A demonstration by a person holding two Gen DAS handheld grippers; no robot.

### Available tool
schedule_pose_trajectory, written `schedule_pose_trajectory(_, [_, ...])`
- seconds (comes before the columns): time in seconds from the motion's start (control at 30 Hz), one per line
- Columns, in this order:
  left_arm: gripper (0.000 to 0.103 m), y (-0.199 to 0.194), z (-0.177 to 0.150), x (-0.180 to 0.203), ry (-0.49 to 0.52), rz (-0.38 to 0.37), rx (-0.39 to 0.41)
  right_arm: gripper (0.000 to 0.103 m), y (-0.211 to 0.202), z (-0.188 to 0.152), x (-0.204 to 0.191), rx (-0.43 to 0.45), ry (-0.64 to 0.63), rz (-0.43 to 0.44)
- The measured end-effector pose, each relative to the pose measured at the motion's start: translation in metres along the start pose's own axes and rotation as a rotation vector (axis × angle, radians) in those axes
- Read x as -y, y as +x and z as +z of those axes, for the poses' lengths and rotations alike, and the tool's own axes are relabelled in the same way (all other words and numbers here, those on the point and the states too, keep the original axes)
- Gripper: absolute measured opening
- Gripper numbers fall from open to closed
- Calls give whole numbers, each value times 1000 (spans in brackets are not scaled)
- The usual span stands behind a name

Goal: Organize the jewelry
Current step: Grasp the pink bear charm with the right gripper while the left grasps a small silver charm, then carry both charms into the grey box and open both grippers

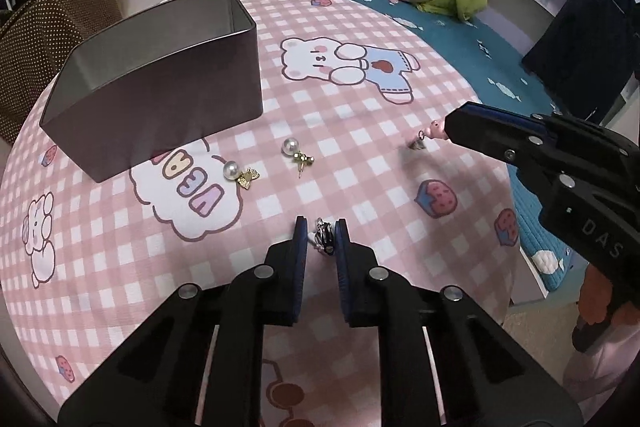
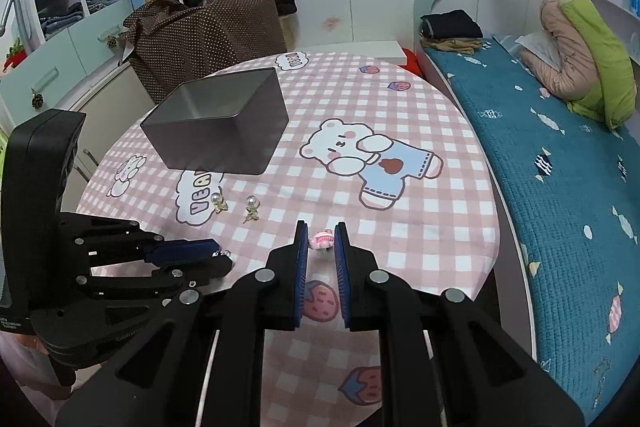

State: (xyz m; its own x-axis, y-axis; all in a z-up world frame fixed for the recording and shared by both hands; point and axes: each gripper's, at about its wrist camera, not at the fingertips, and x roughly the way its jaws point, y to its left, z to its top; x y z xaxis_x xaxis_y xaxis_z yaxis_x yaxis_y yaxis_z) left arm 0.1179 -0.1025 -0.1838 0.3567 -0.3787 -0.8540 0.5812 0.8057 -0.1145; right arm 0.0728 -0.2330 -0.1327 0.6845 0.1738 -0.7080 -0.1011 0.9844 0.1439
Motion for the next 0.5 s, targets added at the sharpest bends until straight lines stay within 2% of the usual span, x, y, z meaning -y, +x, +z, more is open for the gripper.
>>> schedule_pose_trajectory(0.5, [14,-22,2,-20,-54,15,54,12,-6,18,-13,39,-32,-2])
